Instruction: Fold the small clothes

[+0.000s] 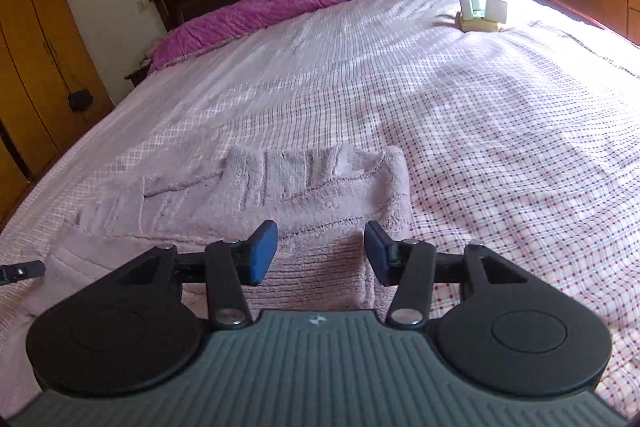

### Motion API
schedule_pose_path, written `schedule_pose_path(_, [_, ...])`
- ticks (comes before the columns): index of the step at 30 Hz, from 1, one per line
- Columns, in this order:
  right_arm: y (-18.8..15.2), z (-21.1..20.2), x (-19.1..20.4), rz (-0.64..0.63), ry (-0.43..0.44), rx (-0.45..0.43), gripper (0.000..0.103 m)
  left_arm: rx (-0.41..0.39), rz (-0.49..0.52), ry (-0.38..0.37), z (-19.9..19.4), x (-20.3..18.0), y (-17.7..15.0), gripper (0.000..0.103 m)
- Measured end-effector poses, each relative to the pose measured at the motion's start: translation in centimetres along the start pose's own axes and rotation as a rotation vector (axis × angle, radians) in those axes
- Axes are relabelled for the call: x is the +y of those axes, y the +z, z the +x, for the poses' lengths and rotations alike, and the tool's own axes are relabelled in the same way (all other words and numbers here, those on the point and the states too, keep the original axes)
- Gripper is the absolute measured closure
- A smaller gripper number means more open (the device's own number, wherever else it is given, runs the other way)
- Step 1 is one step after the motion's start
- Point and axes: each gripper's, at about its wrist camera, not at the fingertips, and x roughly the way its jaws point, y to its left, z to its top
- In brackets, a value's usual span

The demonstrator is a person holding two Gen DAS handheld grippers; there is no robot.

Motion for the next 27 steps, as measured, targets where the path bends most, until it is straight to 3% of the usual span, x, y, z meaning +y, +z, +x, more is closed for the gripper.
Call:
schedule_pose_path(3, [-0.7, 1.6, 0.8, -0.058, -0.024, 0.042, 0.050, -0.003, 0.016, 0.001, 0.2, -0.3, -0.3, 0.063])
schedule_pose_path(5, [-1.3, 1.4, 1.3, -0.105, -0.026, 0.041, 0.081, -0.008, 0.017, 0.001, 0.4, -0.4, -0.4, 0.063])
schedule_pose_path(8, [-1.0, 0.8, 1.7, -0.143, -0.017, 0.026, 0.092, -0.021, 0.001, -0.003, 0.8, -0.3, -0.4, 0.063])
schedule_pose_path(12, [0.4, -1.7, 2.9, -0.215, -0.057, -0.129, 0.093, -0.071, -0.029, -0.006, 1.0, -0.4, -0.2, 0.063])
schedule_pose_path(14, [1.1, -2.1, 3.4, -0.243, -0.066, -0.163, 0.093, -0.082, -0.036, 0.002, 1.5, -0.5, -0.1, 0.063])
schedule_pose_path(17, [1.4, -0.4, 3.3, -0.270, -0.101, -0.126, 0.092, -0.055, -0.037, 0.032, 3.1, -0.6, -0.3, 0.063])
schedule_pose_path(21, [0.0, 3.7, 1.0, -0.192, -0.127, -0.006, 0.090, -0.036, -0.023, 0.065, 4.9, -0.3, -1.1, 0.060])
schedule_pose_path(23, [-0.8, 4.2, -0.3, -0.129, -0.099, -0.035, 0.079, -0.044, -0.011, 0.066, 5.0, -0.3, -1.2, 0.059])
schedule_pose_path(27, [-0.9, 4.4, -1.5, -0.053, -0.057, -0.038, 0.075, -0.050, 0.003, 0.072, 5.2, -0.3, -1.2, 0.058])
